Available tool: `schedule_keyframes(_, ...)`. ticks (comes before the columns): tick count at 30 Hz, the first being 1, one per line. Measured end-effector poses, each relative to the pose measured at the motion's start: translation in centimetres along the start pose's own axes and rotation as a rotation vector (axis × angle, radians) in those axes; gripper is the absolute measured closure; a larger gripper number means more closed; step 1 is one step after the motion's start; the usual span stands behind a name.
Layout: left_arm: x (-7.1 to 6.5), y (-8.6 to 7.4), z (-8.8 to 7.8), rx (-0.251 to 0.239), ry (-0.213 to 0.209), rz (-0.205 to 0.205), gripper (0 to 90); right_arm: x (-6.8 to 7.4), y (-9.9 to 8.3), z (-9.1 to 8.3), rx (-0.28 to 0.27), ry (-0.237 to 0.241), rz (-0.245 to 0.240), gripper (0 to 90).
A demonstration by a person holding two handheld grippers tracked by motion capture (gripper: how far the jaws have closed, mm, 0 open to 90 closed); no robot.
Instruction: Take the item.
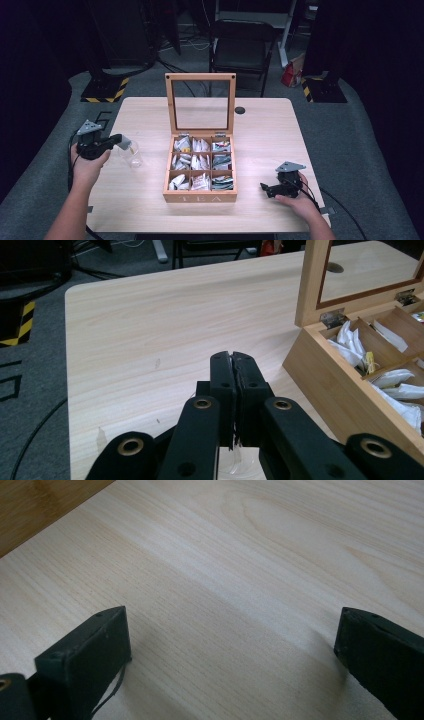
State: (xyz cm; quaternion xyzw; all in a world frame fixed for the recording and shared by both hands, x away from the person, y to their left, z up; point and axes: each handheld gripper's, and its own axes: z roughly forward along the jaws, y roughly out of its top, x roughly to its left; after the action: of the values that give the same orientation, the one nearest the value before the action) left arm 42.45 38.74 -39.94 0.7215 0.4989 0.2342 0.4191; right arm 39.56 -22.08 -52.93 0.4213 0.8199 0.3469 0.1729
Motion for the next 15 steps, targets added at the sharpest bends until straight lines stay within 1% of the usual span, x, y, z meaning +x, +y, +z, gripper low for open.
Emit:
schedule_keyframes(2, -0.1, -0.2, 0.3, 0.0, 0.004, 0.001, 88.4, 0.0, 0.0, 0.0, -0.001, 0.002, -0.001, 0.9)
schedule_keyframes(3, -0.1, -0.3, 0.4, 0.011, -0.001, 0.003, 88.3, 0.0, 0.0, 0.0, 0.001, 0.0, -0.001, 0.9)
schedule_keyframes(8, -0.3, -0.6, 0.9, 0.024, 0.0, 0.008, 88.3, 0.0, 0.0, 0.0, 0.0, 0.001, -0.001, 0.9)
schedule_keyframes(11, -0.2, -0.9, 1.2, 0.023, 0.004, -0.003, 88.3, 0.0, 0.0, 0.0, 0.001, 0.0, -0.001, 0.9)
schedule_keyframes(15, 0.0, -1.1, 1.3, 0.03, 0.003, -0.007, 88.3, 0.0, 0.0, 0.0, 0.0, 0.0, -0.001, 0.9)
